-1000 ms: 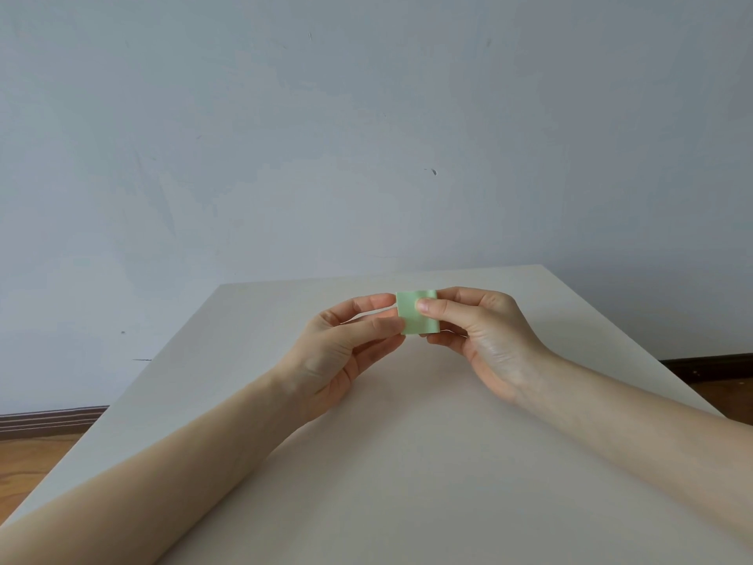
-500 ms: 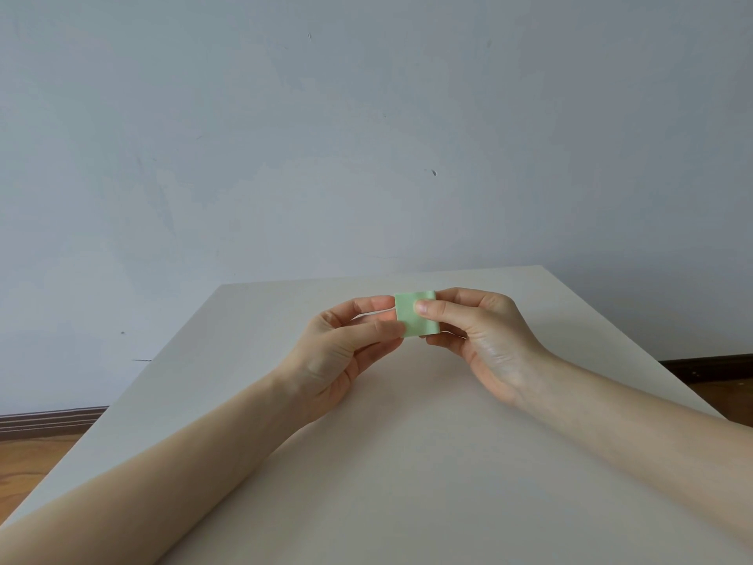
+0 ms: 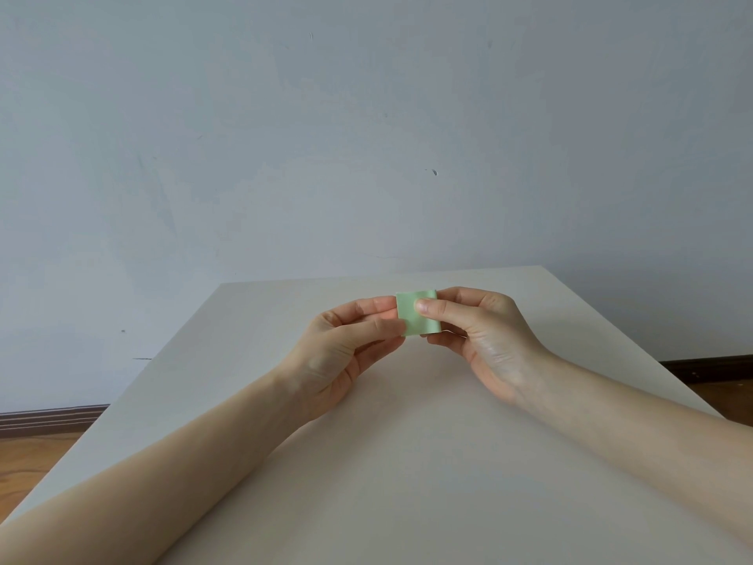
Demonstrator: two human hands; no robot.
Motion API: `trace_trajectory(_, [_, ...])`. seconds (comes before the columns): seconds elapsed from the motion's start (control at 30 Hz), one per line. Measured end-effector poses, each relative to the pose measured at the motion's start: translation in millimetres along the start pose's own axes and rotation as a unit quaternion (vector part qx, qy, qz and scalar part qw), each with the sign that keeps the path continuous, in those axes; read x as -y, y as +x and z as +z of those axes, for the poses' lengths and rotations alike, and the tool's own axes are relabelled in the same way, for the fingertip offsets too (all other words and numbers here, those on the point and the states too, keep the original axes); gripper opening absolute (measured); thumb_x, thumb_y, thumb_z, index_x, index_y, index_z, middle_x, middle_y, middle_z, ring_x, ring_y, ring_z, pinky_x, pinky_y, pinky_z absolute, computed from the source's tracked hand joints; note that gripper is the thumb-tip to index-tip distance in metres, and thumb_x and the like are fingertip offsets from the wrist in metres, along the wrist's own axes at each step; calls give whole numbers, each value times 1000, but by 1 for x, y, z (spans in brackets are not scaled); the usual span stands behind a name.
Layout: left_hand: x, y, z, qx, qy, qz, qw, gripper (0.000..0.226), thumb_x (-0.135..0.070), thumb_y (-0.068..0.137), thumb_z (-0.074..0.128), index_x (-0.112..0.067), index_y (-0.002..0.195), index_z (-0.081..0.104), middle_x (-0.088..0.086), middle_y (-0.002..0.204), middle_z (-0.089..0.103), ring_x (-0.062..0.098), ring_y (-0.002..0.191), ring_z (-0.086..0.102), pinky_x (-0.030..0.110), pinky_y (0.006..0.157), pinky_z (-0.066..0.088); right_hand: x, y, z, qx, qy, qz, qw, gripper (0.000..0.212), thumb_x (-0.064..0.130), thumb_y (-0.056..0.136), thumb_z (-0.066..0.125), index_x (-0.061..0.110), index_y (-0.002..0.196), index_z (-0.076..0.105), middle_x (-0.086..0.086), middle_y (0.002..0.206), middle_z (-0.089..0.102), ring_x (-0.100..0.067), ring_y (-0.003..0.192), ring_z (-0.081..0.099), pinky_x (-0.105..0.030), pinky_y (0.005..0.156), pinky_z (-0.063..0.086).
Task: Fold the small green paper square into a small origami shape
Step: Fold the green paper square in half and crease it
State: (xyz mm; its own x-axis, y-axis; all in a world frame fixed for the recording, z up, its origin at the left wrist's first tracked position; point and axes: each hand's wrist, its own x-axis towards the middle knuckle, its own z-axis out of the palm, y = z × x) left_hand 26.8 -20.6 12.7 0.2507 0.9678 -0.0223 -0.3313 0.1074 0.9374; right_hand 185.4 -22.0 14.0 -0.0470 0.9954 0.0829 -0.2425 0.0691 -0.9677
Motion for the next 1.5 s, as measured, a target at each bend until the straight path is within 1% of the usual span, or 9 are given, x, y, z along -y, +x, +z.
trace_trajectory(0.33, [0,0,0,2,3,-3,1000,21,7,76,62,-9,87,70,3,82,74,9,77,70,17,68,55,-1,1,-1,1,-12,-5,1000,2,2,77,68,4,77,69,-4,71,69,-12,63,64,-19,58,51])
trace_trajectory(0.53, [-3,-1,0,8,12,-22,1000,21,6,77,62,-11,86,70,0,82,74,7,75,70,16,67,55,-1,1,-2,4,-20,-9,1000,4,2,78,67,4,75,69,-7,73,70,-14,64,64,-19,58,51])
trace_trajectory(0.73, [-6,1,-5,-3,15,-41,999,23,1,70,67,-10,91,68,1,83,73,8,74,70,16,63,54,-1,2,-1,1,-15,-9,1000,1,1,77,68,2,77,69,-8,73,69,-14,62,62,-20,58,51])
trace_trajectory(0.93, [-10,2,-6,-39,-2,-46,998,9,-5,80,64,-8,87,69,2,73,72,11,66,70,19,62,56,-1,2,-2,-10,-2,-3,1000,4,1,77,68,4,75,69,-6,72,69,-14,62,64,-19,56,51])
trace_trajectory(1.03, [-10,3,-6,-54,-14,-48,997,9,-7,83,62,-5,86,70,4,72,72,12,65,70,20,60,56,-1,2,-2,-10,3,1,1000,4,1,77,68,3,75,69,-5,71,70,-13,62,64,-18,55,51])
trace_trajectory(1.17, [-9,3,-7,-27,5,-52,998,11,-7,82,63,-5,90,70,4,76,73,11,69,70,19,64,56,0,2,-2,-7,4,5,1000,2,1,78,67,2,78,68,-8,76,70,-14,63,64,-18,56,50])
trace_trajectory(1.33, [-8,0,-6,12,43,-37,998,27,-8,63,71,-9,90,69,3,82,73,11,74,70,19,68,56,1,2,-2,-2,5,10,1000,4,2,78,67,1,81,68,-9,80,70,-14,64,64,-18,56,51])
trace_trajectory(1.4, [-7,-1,-5,11,46,-25,999,25,-4,62,70,-10,87,68,3,81,73,10,73,69,19,68,55,0,2,-3,-2,3,14,1000,5,4,77,68,2,82,69,-9,80,70,-14,64,64,-19,57,51])
trace_trajectory(1.5, [-6,-1,-4,-3,48,-10,999,21,4,68,68,-10,84,67,4,79,72,11,70,69,18,66,55,0,2,-3,-2,-5,18,1000,6,6,77,69,5,82,69,-7,81,71,-15,67,64,-19,59,51])
